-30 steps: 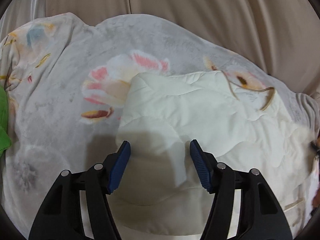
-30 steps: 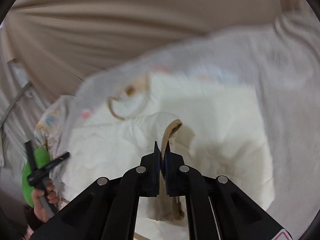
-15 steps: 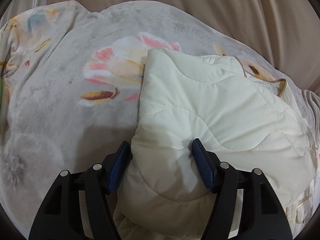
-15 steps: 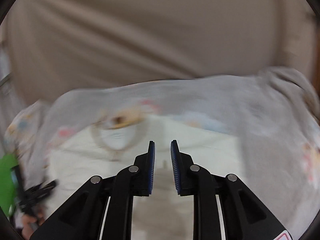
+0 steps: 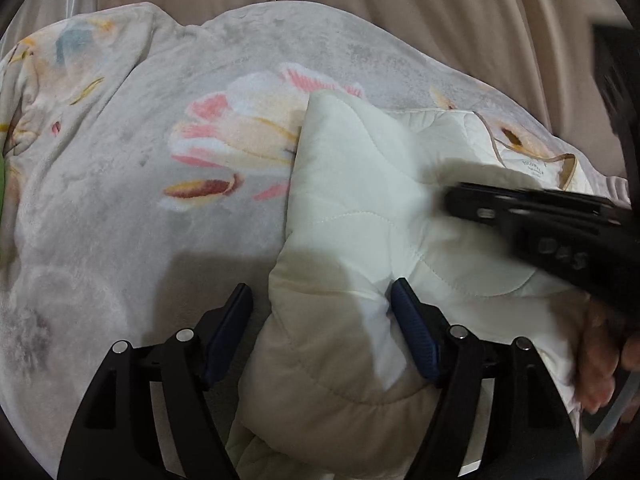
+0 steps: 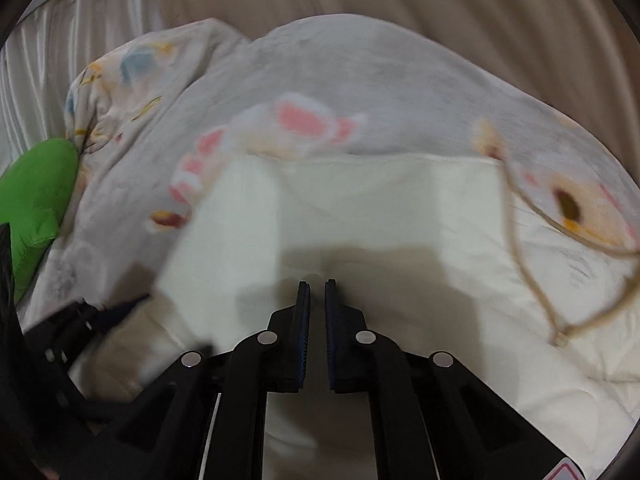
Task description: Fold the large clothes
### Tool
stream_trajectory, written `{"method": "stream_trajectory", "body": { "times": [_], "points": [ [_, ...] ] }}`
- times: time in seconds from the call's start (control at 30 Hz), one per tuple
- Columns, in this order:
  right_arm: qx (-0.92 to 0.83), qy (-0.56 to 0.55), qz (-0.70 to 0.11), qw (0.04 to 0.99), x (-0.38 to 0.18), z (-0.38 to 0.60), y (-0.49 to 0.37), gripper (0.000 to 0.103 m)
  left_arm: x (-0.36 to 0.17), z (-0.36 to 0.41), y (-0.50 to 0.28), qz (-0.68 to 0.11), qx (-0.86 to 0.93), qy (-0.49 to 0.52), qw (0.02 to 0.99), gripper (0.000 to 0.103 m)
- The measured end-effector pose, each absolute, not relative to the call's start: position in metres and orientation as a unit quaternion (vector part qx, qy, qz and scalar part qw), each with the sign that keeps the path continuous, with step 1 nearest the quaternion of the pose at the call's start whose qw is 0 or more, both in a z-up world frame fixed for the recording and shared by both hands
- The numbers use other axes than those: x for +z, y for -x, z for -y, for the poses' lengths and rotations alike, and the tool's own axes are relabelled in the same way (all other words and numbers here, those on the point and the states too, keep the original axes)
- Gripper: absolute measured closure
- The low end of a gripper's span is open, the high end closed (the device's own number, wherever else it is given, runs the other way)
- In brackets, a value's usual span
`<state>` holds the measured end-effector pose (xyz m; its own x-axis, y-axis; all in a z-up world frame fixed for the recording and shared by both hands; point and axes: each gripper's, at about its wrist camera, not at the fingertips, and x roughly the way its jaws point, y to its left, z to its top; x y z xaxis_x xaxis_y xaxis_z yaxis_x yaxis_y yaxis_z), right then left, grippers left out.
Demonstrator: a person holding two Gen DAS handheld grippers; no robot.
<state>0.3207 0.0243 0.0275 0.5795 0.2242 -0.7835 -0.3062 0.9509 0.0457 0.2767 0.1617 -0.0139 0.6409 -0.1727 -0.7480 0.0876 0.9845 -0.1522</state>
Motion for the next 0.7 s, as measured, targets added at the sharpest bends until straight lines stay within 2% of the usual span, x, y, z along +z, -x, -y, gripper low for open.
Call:
{"method": "stream_trajectory", "body": {
  "times": [0.23,0.33,0.5,0.67,0.7],
  "points": [
    [-0.023,-0.056,-0.418,0.906,0.038,0.18,-0.256,0.098,-0.014,-0.164,-0.278,-0.417,-0.079,0.058,0.904,0.03],
    [-0.088,-0.094,-0.385,0.914,0.058,0.25,-0.201,0.086,-0.005,-0.165,-0.274,-0.413,-0.088,0.064,0.904,0.032],
    [-0.137,-0.094,-0.361,0.918,0.079,0.303,-0.149,0.086,0.06,-0.143,-0.259,-0.373,-0.158,0.075,0.911,0.032],
    [-0.125,-0.118,-0.359,0.917,0.077,0.313,-0.163,0.087,0.101,-0.041,-0.273,-0.364,-0.234,0.009,0.901,0.03],
    [-0.119,-0.125,-0.363,0.916,0.074,0.31,-0.174,0.091,0.099,-0.023,-0.277,-0.368,-0.242,0.004,0.898,0.03]
  ]
}}
